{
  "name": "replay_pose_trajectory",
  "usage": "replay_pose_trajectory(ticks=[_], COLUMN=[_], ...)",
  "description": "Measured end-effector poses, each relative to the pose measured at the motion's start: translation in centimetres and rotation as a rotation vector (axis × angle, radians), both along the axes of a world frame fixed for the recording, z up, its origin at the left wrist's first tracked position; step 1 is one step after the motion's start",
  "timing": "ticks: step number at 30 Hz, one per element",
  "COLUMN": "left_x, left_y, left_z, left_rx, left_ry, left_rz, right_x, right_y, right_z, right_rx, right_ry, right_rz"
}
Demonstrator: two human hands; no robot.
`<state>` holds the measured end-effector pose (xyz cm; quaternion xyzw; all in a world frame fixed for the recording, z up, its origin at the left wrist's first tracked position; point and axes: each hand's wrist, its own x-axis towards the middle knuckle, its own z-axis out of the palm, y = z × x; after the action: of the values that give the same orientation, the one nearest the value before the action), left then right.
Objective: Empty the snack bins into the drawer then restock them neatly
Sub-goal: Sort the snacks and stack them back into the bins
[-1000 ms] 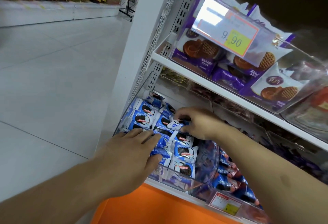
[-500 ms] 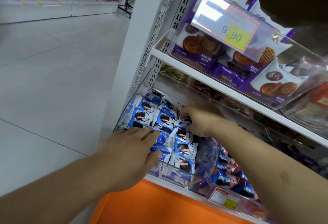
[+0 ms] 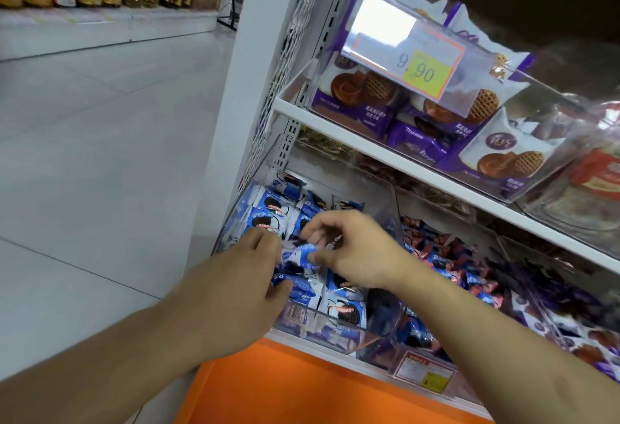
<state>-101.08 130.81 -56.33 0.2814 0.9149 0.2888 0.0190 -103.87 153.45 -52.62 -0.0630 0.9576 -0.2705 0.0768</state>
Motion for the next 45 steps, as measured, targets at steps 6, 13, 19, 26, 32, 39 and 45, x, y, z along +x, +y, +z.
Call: replay_pose_trajectory(ticks=[6,13,19,26,32,39,45], left_x=[0.2,0.1,-0.2,-0.7,-0.1,-0.6,1.0], left_y=[0.2,0.3,0.5,0.7,0.7,0.5,-0.2], left_z=[0.1,0.1,0.0,1.0,1.7,1.6,-0.1], left_rx=[-0.057,-0.073,0.076,0.515,0.54,0.636,0.171], left_ry=[0.021,0.013,-0.075,-0.209,-0.254,-0.312,-0.004], left_rz=[-0.011,-0.018,0.052,0.248,0.267,0.343,0.115], right_x=[-2.3,-4.3,-3.1,3.3,2.8,2.3,-3.9], right_y=[1.3,0.1,-0.1,-1.3,-1.9,-2.9,-3.5], right_z=[-0.3,-1.3,0.3,3.3,2.1,1.3,-1.3], right_rx=[0.403,0.626,0.365,-0.298,-0.408,-0.073,0.143], right_ry=[0.239,0.245,0.174,-0.099,0.034,0.28,0.413], right_rz=[-0.058,-0.08,-0.12,0.111,-0.036,0.093,-0.106])
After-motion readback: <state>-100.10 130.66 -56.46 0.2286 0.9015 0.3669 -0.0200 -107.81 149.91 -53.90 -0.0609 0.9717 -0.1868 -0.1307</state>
